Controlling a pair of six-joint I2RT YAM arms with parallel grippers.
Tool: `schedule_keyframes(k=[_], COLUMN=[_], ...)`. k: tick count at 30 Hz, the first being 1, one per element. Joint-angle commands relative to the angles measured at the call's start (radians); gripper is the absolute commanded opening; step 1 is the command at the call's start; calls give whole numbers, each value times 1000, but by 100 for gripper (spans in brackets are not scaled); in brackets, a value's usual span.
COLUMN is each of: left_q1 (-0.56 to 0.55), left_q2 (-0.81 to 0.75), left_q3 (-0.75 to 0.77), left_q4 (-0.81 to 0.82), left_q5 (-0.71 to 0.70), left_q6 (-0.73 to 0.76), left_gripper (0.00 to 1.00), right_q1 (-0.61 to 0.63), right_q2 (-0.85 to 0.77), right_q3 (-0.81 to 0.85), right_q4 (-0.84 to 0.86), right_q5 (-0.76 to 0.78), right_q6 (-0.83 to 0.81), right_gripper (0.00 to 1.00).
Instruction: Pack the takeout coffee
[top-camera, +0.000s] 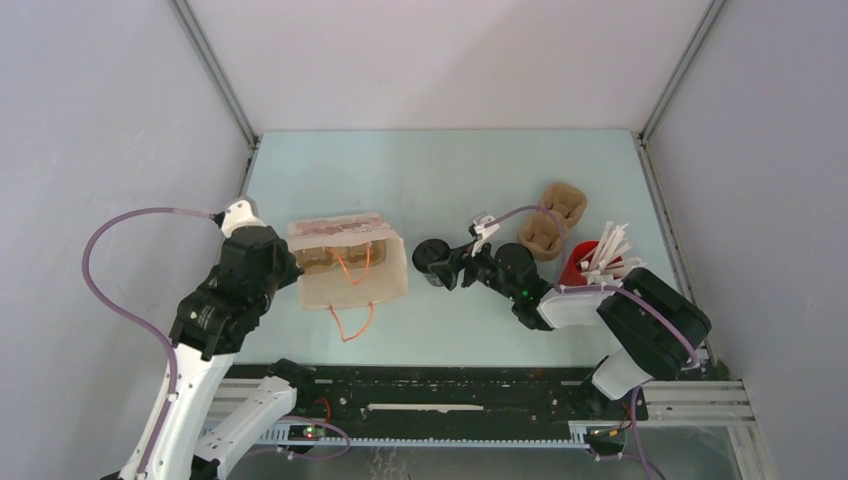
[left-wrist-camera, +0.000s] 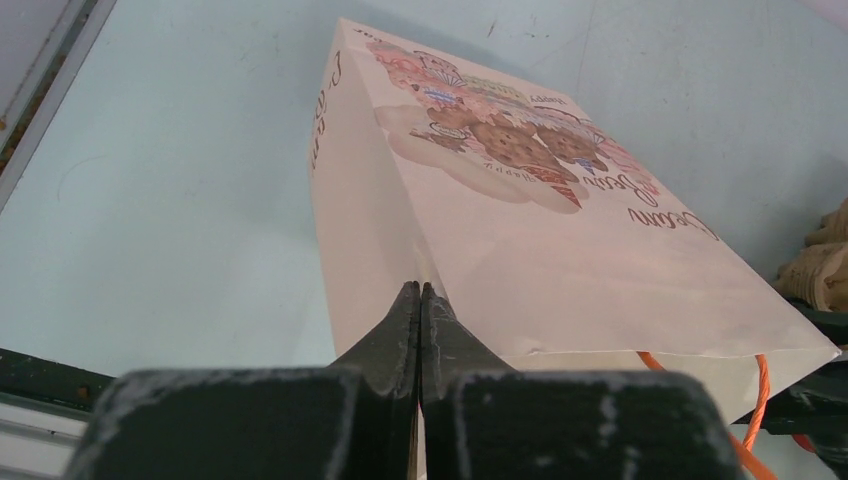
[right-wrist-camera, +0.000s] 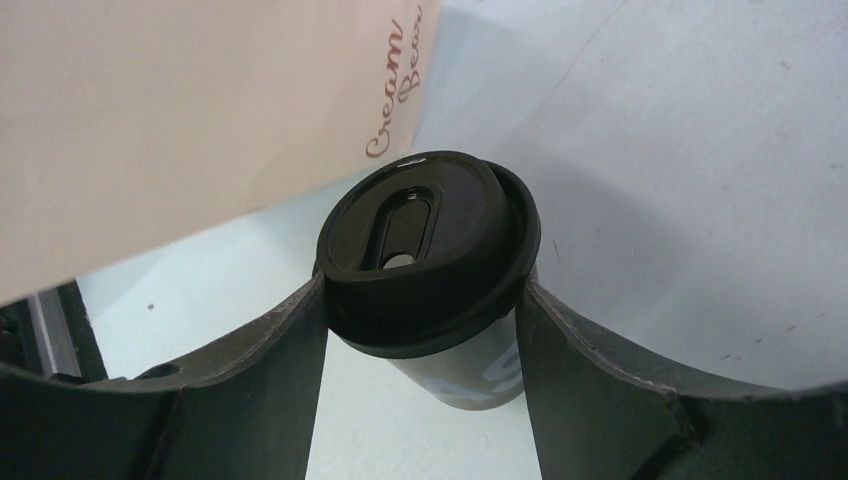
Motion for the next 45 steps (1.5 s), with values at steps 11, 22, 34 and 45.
schedule_keyframes(k=[11, 22, 34, 45], left_q1=[6, 7, 7, 6], left_q2=[-15, -25, -29, -57], left_q3=[-16, -33, -39, -59], left_q4=[56, 72, 94, 89], left_q5=[17, 25, 55, 58], left_q6=[19, 29, 46, 54], left_gripper=[0, 0, 0, 0], right_q1=[44, 75, 53, 41], right_q2=[-39, -364, -109, 183], right_q3=[-133, 69, 773, 1087], right_q4=[157, -631, -1541, -1764], right_q5=[114, 277, 193, 150], right_q6=[26, 42, -12, -87], right_gripper=[90, 100, 99, 91])
